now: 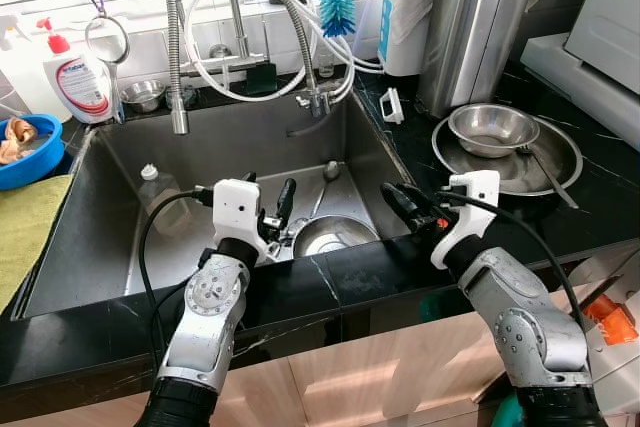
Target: Kitchen organization
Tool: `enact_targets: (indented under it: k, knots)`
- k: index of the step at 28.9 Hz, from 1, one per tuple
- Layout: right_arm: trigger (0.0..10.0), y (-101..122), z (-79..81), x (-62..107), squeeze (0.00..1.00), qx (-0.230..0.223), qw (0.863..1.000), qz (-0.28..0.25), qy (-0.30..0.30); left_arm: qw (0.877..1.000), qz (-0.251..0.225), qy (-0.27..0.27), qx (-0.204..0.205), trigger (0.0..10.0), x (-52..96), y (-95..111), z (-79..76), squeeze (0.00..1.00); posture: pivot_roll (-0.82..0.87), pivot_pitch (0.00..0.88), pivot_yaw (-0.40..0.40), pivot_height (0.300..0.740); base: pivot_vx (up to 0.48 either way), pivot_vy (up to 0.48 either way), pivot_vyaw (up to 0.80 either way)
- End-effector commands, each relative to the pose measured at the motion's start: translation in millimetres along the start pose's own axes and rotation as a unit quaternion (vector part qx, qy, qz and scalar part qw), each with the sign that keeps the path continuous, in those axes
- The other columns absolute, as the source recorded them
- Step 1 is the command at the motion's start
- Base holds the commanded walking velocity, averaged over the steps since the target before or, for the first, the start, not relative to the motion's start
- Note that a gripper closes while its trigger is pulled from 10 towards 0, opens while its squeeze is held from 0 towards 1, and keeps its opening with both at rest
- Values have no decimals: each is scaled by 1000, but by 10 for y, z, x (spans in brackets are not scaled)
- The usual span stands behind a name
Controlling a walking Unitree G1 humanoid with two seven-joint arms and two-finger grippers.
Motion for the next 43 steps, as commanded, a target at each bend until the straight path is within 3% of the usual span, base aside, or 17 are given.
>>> enact_targets:
  k: [1, 4, 6, 11, 14, 16, 21, 22, 23, 30, 31, 32, 37, 38, 39, 40, 43]
  knots:
    - [10000, 200, 0, -23, 0, 37, 998, -38, -25, 1000, 4, 2, -10, 10000, 1, -11, 38, 0, -120, 0, 69, 740, 0, 0, 0]
    - [10000, 322, -52, -9, 0, 70, 993, -64, -71, 1000, 6, 2, -11, 10000, 4, -22, 39, 0, -124, 0, 71, 740, 0, 0, 0]
    - [10000, 521, -107, 85, 0, 103, 979, -115, -133, 1000, 6, 2, -10, 10000, 1, -23, 34, 0, -123, 0, 72, 740, 0, 0, 0]
    - [10000, 645, -348, 305, 0, 131, 952, -144, -236, 1000, 7, 3, -11, 10000, -2, -19, 41, 0, -125, 0, 74, 740, 0, 0, 0]
    - [10000, 654, -476, 423, 0, 121, 942, -151, -276, 1000, 6, 3, -11, 10000, -4, -15, 42, 0, -127, 0, 73, 740, 0, 0, 0]
    - [10000, 643, -667, 671, 0, 127, 921, -154, -334, 1000, 6, 4, -10, 10000, -5, -13, 47, 0, -133, 0, 72, 740, 0, 0, 0]
    - [10000, 557, -785, 972, 0, 137, 901, -144, -387, 1000, 9, 4, -10, 10000, 15, -36, 45, 0, -137, 0, 70, 740, 0, 0, 0]
    - [10000, 537, -797, 1011, 67, 133, 898, -142, -394, 1000, 10, 4, -10, 10000, 16, -37, 43, 0, -136, 0, 69, 740, 0, 0, 0]
    - [10000, 528, -797, 1038, 1000, 124, 898, -146, -396, 1000, 10, 5, -9, 10000, 16, -36, 43, 0, -136, 0, 69, 740, 0, 0, 0]
    - [10000, 546, -738, 1030, 1000, 120, 901, -154, -387, 1000, 10, 6, -10, 10000, 14, -31, 56, 0, -134, 0, 70, 740, 0, 0, 0]
    - [10000, 514, -724, 1009, 94, 121, 904, -147, -383, 1000, 10, 7, -11, 10000, 16, -29, 60, 0, -132, 0, 70, 740, 0, 0, 0]
    - [10000, 486, -727, 997, 0, 112, 906, -145, -382, 1000, 10, 7, -11, 10000, 17, -28, 63, 0, -130, 0, 70, 740, 0, 0, 0]
    - [10000, 434, -742, 969, 0, 74, 912, -145, -376, 1000, 11, 7, -12, 10000, 20, -28, 72, 0, -129, 0, 71, 740, 0, 0, 0]
    - [10000, 427, -738, 955, 361, 62, 915, -146, -371, 1000, 11, 7, -13, 10000, 21, -28, 75, 0, -130, 0, 72, 740, 0, 0, 0]
    - [10000, 424, -735, 946, 361, 55, 917, -147, -368, 1000, 11, 7, -13, 10000, 22, -28, 76, 0, -130, 0, 72, 740, 0, 0, 0]
    - [10000, 410, -738, 933, 1000, 55, 918, -142, -367, 1000, 11, 7, -12, 10000, 22, -29, 76, 0, -132, 0, 74, 740, 0, 0, 0]
    - [10000, 391, -741, 907, 1000, 53, 919, -137, -367, 1000, 12, 6, -12, 10000, 22, -32, 70, 0, -132, 0, 76, 740, 0, 0, 0]
Point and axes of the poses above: a point about 5 cm out from each wrist's last joint towards the gripper, its own x axis pointing back from the gripper into the wrist, its own y axis along the axis of the wrist's last joint, z = x × y, the point moved 3 cm from there along -x, pointing out of the wrist towards the gripper, and after that the axes turned 2 degrees about x, right-handed, at the moved point
